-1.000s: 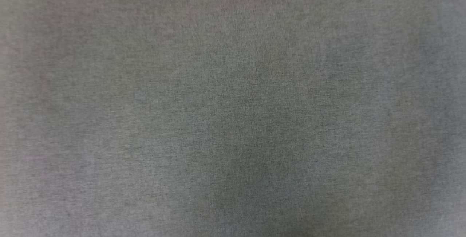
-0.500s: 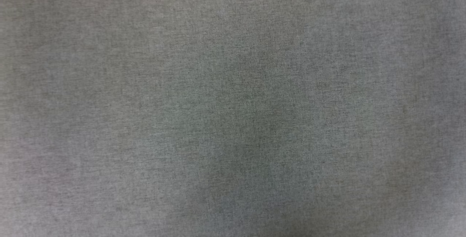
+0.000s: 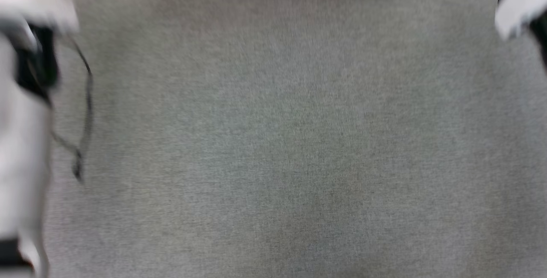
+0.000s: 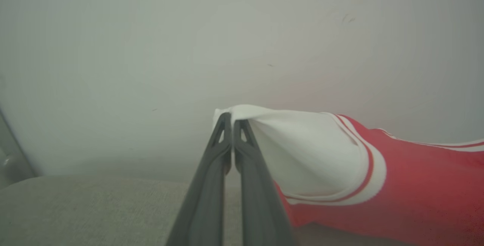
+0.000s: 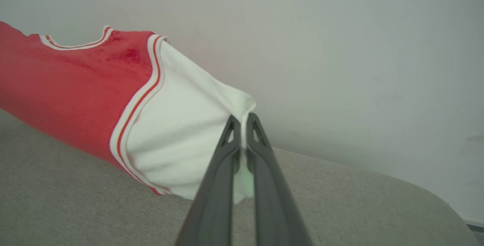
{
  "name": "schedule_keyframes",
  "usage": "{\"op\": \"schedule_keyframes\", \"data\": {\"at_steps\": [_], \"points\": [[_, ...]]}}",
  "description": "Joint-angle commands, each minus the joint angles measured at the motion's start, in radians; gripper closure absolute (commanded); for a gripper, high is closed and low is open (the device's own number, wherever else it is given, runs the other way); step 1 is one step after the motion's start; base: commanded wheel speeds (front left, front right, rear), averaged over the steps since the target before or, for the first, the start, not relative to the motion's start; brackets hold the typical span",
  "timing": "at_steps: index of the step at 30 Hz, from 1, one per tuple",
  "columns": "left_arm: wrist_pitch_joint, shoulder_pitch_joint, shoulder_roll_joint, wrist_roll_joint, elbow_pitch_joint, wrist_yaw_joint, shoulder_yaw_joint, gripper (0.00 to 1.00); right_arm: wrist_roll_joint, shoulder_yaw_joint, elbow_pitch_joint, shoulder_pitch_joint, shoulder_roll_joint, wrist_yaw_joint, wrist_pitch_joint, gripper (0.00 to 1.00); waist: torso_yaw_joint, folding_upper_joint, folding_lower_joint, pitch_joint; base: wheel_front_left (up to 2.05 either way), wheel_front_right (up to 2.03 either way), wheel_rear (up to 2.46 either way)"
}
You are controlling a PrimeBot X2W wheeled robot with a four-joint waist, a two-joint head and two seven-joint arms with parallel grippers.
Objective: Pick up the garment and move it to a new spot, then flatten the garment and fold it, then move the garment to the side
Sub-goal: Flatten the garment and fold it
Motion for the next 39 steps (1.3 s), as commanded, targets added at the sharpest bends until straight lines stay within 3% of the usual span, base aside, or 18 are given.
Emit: {"op": "schedule_keyframes", "data": {"at_steps": [1, 8, 17, 26, 27, 30, 31, 32, 33, 39], "points": [[-0.007, 0.083, -0.010, -0.002, -0.043, 0.011, 0.021, 1.00, 0.008, -0.015, -0.033, 0.067, -0.019, -0.001, 0.002, 1.00, 0.018, 0.0000, 0.0000, -0.060, 0.00, 0.00, 0.00], [-0.007, 0.512, -0.039, 0.019, -0.241, 0.058, 0.081, 1.00, 0.015, -0.134, -0.193, 0.448, -0.026, -0.001, 0.042, 1.00, 0.025, 0.0000, 0.0000, -0.173, 0.00, 0.00, 0.00], [0.018, 0.934, -0.048, 0.003, -0.411, 0.158, 0.099, 1.00, -0.030, -0.317, -0.364, 0.912, 0.084, -0.001, 0.123, 1.00, 0.021, 0.0000, 0.0000, -0.311, 0.00, 0.00, 0.00], [0.080, 1.246, -0.063, 0.013, -0.568, 0.261, 0.072, 1.00, -0.075, -0.423, -0.469, 1.239, 0.201, -0.001, 0.195, 1.00, 0.040, 0.0000, 0.0000, -0.409, 0.00, 0.00, 0.00], [0.088, 1.267, -0.065, 0.018, -0.575, 0.264, 0.061, 1.00, -0.077, -0.429, -0.474, 1.261, 0.213, -0.001, 0.196, 0.95, 0.042, 0.0000, 0.0000, -0.416, 0.00, 0.00, 0.00], [0.100, 1.298, -0.078, 0.028, -0.597, 0.273, 0.034, 1.00, -0.092, -0.436, -0.482, 1.310, 0.242, -0.001, 0.191, 0.59, 0.051, 0.0000, 0.0000, -0.427, 0.00, 0.00, 0.00], [0.102, 1.300, -0.084, 0.030, -0.601, 0.276, 0.025, 1.00, -0.091, -0.434, -0.480, 1.318, 0.251, -0.001, 0.192, 0.41, 0.054, 0.0000, 0.0000, -0.431, 0.00, 0.00, 0.00], [0.102, 1.301, -0.090, 0.033, -0.603, 0.275, 0.015, 1.00, -0.088, -0.428, -0.477, 1.325, 0.260, -0.001, 0.197, 0.09, 0.055, 0.0000, 0.0000, -0.435, 0.00, 0.00, 0.00], [0.099, 1.301, -0.094, 0.035, -0.604, 0.273, 0.010, 1.00, -0.087, -0.423, -0.478, 1.327, 0.262, -0.001, 0.199, 0.00, 0.057, 0.0000, 0.0000, -0.436, 0.00, 0.00, 0.00], [0.072, 1.267, -0.102, 0.050, -0.603, 0.252, -0.015, 1.00, -0.073, -0.426, -0.506, 1.246, 0.246, -0.001, 0.190, 0.00, 0.070, 0.0000, 0.0000, -0.429, 0.00, 0.00, 0.00]]}}
